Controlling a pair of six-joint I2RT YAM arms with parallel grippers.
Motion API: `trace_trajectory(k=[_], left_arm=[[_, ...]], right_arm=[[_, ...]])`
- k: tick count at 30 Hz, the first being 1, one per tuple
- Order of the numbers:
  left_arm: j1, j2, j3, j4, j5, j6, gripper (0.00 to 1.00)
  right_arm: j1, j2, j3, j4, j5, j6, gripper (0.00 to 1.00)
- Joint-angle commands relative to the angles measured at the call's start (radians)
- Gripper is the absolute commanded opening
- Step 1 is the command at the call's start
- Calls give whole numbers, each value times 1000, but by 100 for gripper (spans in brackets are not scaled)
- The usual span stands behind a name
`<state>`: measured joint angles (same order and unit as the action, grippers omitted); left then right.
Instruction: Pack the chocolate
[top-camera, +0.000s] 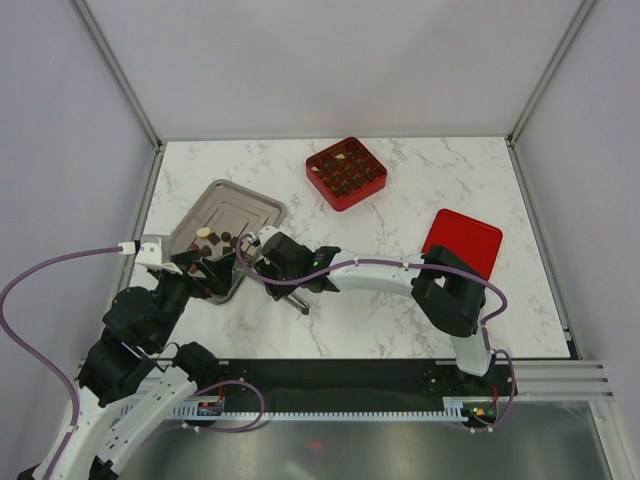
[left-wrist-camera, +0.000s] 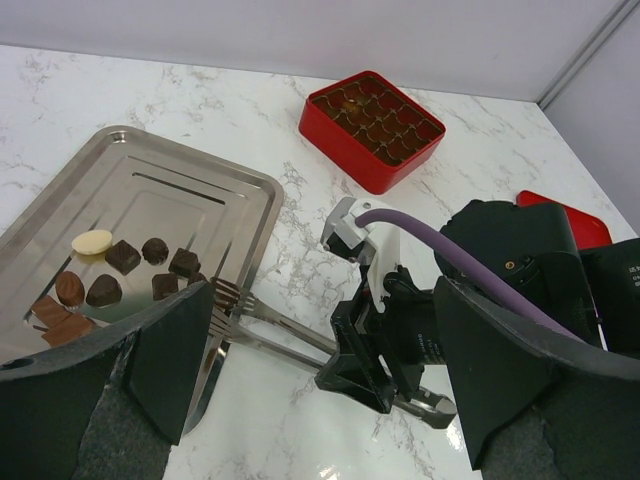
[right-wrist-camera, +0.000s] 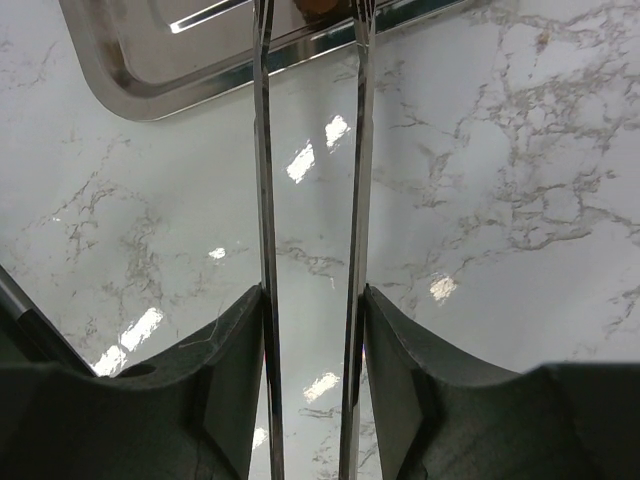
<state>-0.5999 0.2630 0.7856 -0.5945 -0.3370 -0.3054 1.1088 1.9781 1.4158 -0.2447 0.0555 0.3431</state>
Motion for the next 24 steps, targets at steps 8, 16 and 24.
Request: trace_trajectory(k=[8,16,24], left_arm=[[2,-10,0,44,-20,0,100],[2,-13,-2,44,-22,0,100],[2,-16,-2,44,-27,0,100]], right_arm=[[2,4,74,-4,37,-23,49],[2,13,90,-22,20,-21,48],[2,31,118,-48,27,-21,44]])
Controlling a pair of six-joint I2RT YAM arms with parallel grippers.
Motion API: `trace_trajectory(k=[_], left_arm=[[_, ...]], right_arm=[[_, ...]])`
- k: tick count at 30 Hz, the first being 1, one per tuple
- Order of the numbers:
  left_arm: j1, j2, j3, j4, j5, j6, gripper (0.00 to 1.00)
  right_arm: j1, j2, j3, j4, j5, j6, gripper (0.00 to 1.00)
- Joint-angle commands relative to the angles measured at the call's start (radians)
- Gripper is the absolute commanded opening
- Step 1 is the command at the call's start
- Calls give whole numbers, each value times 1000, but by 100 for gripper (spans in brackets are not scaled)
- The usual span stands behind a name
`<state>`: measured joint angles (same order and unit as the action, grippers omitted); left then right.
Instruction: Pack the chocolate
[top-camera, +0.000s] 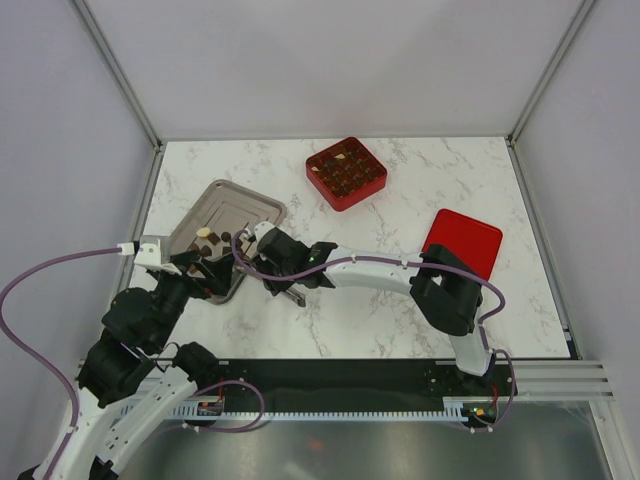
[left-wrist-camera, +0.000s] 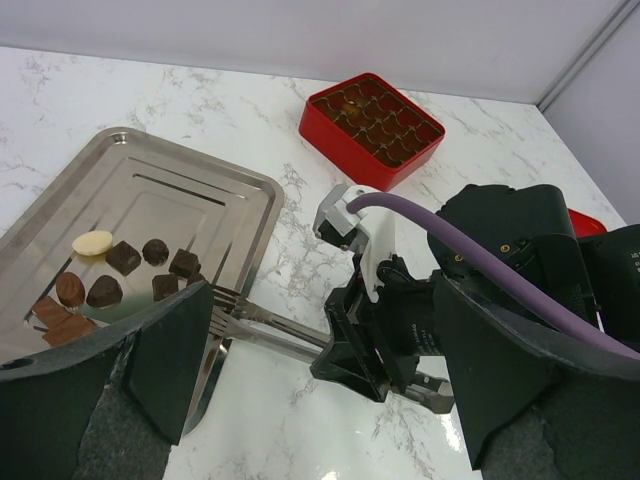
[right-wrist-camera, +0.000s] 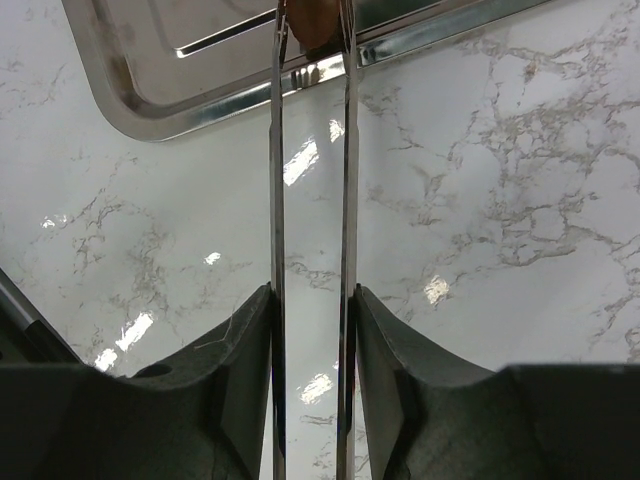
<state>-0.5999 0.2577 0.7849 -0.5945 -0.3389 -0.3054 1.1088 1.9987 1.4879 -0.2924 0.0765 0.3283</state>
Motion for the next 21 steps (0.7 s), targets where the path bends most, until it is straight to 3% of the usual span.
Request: trace_trajectory(k=[1,13,21], left_arm=[[2,-11,-1,45,-25,0,100],[2,-6,2,44,-29,2,100],[2,-14,2,44,-31,5,100]], right_arm=[[3,11,49,-4,8,-6,43],[-30,-101,55,10,-52,26,34],[-205,-204,-8,18,-73,8,32]])
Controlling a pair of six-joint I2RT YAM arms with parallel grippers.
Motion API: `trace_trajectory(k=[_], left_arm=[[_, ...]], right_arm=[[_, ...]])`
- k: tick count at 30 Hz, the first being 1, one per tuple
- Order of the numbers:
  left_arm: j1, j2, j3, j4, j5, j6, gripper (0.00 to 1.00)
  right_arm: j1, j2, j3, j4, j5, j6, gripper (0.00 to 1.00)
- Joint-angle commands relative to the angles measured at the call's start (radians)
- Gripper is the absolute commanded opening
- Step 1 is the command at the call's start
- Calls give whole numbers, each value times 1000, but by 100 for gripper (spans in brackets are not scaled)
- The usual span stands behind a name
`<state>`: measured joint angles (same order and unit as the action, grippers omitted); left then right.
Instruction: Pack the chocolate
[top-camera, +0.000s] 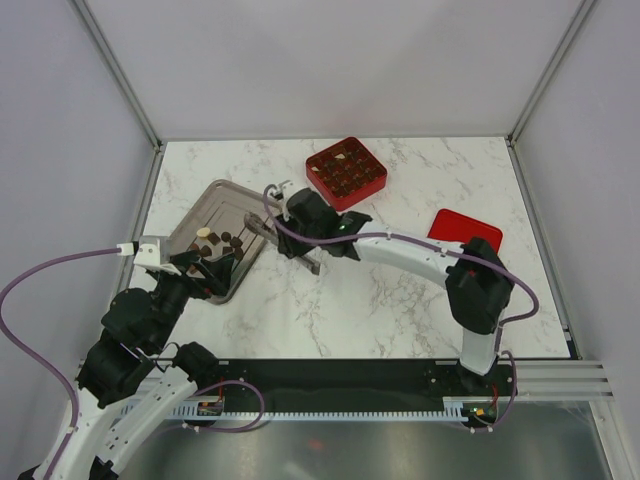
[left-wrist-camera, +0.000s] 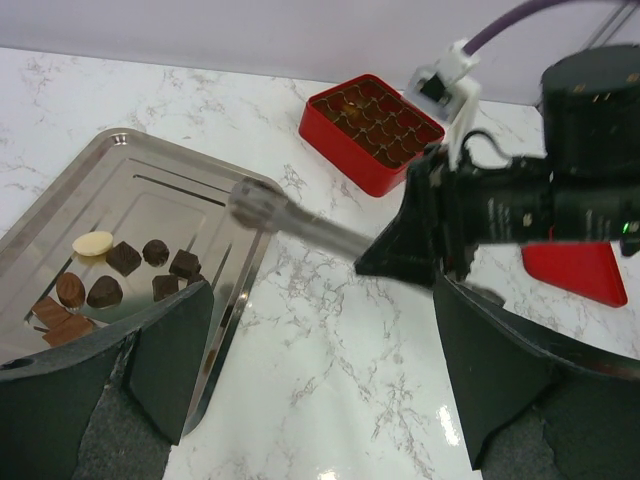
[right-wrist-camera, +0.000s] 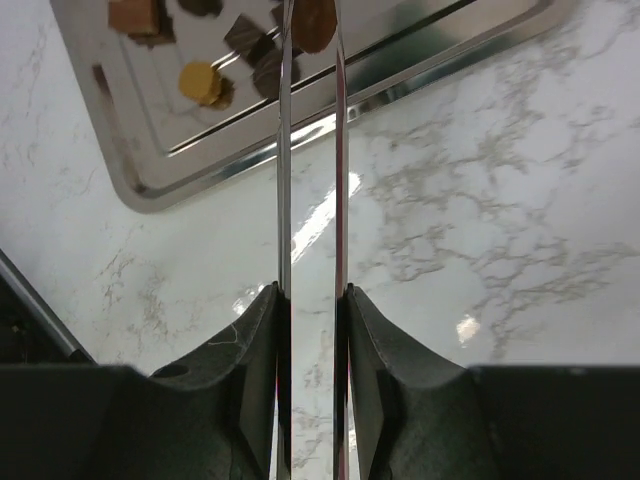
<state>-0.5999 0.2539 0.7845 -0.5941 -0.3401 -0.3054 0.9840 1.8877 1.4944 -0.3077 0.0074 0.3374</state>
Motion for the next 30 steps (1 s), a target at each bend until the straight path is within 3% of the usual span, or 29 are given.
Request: trace_trajectory(k=[1,5,13,20,30], left_arm=[[2,-7,2,43,-30,5,100],[2,5,2,42,-22,5,100],[2,30,-4,43,-4,3,100],[2,39,-4,43,4,8,100],[2,47,-1,45,-2,15,100]], right_arm=[[-131,-119,-16,27,-6,-9,33],[-260,-147,23,-27,41,-70,33],[-468,-9,265,-174,180,-182,33],[-541,135,430,-232,190,-195,35],[-576,218,446,-246,204,-202,37]])
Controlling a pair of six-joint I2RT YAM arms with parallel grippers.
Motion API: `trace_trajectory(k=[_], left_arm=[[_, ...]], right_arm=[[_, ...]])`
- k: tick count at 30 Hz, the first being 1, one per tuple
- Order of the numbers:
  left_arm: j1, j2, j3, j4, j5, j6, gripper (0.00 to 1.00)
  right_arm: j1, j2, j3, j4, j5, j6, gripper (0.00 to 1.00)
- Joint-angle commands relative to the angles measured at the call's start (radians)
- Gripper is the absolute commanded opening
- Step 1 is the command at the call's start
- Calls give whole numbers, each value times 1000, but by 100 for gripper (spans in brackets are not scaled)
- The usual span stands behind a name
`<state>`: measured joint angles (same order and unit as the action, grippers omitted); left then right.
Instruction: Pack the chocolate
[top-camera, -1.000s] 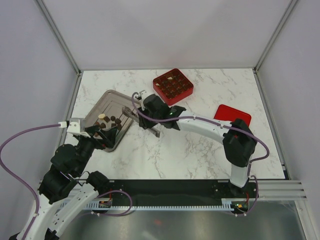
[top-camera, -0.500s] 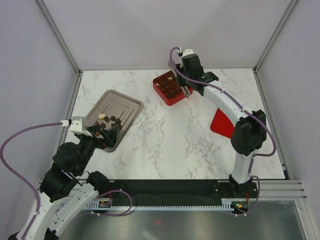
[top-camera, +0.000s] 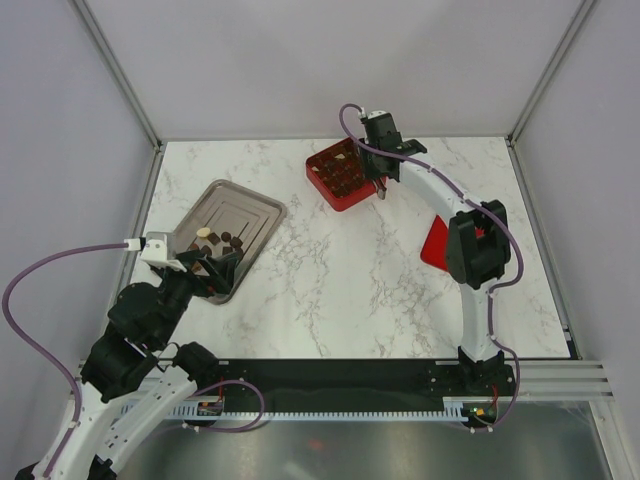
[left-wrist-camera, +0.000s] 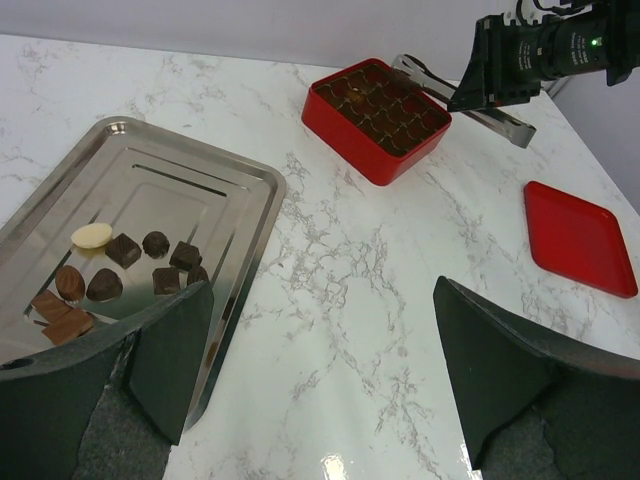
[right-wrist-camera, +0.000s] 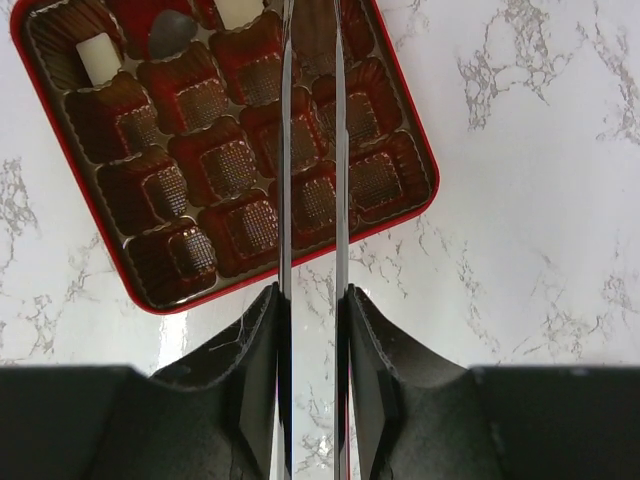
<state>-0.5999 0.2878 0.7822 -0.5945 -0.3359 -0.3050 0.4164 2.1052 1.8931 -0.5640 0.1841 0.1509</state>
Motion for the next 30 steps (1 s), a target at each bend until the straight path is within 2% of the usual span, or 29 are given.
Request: trace_trajectory(k=[1,17,24,30], left_arm=[[2,13,2,45,-6,15,100],[2,16,0,52,-2,20,100],[2,11,-1,50,0,18,100],[2,17,-3,52,-3,24,100]], right_arm=[[-8,7,47,12,29,-17,37],[-10,32,75,21,51,-42,47],[-7,-60,51,24,2,-44,47],[47,-177,-18,50,-69,-39,47]])
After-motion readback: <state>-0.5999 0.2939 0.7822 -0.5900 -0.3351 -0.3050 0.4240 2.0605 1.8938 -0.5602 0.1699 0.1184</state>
